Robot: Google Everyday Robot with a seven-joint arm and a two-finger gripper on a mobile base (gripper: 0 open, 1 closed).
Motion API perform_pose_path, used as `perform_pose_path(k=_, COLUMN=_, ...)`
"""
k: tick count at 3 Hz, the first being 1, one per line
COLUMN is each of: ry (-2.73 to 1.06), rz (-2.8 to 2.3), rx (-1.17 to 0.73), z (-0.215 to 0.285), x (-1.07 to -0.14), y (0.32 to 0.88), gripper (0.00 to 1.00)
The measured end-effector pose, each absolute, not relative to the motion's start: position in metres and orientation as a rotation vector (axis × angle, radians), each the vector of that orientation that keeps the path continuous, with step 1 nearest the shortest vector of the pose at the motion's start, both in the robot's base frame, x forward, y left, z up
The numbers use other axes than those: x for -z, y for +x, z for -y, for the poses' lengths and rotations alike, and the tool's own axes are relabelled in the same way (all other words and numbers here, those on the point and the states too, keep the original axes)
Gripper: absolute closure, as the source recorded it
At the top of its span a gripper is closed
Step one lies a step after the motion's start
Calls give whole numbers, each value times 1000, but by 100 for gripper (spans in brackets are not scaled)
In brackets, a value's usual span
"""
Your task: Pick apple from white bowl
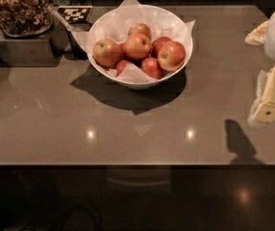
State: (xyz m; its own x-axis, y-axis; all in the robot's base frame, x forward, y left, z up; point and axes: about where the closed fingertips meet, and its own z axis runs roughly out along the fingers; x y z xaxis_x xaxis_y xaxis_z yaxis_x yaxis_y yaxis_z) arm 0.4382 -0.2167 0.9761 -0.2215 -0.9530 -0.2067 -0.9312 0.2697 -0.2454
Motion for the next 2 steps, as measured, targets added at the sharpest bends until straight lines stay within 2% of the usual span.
perform_pose_path(k=1, ry=-1708, rz=-2222, rx=103, z=216, x=-978, y=441, gripper=0)
perform_pose_path(k=2, ry=-1658, rz=-2162, rx=53, z=206, x=-988, y=468, gripper=0)
